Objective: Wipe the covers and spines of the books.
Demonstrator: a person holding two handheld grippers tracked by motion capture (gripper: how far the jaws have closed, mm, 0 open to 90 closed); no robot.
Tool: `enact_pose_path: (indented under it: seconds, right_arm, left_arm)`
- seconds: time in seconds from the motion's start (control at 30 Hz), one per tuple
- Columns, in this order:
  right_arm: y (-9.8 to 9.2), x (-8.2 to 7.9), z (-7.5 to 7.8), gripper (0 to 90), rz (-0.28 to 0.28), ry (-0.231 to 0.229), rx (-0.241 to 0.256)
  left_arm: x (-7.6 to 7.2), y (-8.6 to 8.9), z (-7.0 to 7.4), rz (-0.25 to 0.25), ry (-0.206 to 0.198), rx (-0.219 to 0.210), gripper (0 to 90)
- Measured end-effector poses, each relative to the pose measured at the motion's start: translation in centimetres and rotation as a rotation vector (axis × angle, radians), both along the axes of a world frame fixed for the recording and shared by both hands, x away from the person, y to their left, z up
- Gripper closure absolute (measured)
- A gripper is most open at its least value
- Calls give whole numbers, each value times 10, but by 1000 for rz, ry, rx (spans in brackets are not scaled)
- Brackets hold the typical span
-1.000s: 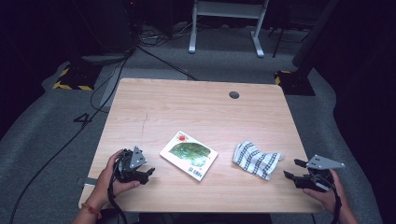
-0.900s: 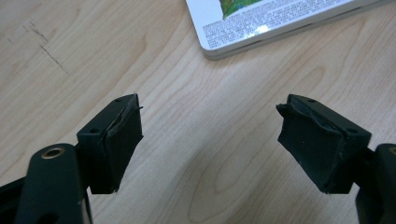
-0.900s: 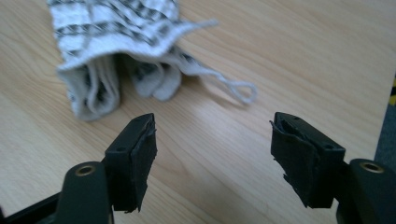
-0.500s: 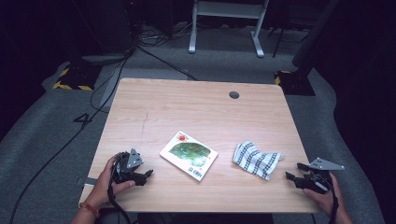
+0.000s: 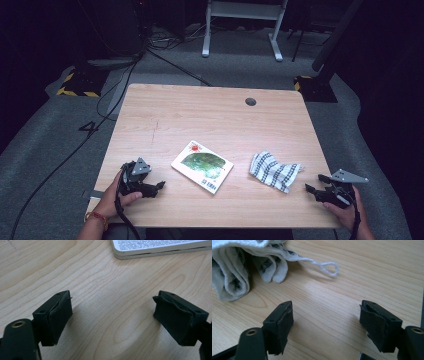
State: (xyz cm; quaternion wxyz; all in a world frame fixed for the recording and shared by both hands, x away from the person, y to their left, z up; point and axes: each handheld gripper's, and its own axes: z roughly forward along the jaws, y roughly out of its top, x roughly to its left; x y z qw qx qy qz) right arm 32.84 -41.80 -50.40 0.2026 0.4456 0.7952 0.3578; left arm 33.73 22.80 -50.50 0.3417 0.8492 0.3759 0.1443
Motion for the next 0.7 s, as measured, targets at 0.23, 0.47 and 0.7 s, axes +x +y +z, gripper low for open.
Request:
enact_pose_path:
  seconds: [0.23, 0.47, 0.7]
  right_arm:
    - [0, 0, 0, 274, -1, 0, 1]
    - [0, 0, 0, 274, -4, 0, 1]
    - [0, 0, 0, 274, -4, 0, 1]
  left_arm:
    - [0, 0, 0, 0, 0, 0, 146]
    - [0, 0, 0, 1, 1, -1, 144]
    - [0, -1, 0, 5, 2, 0, 138]
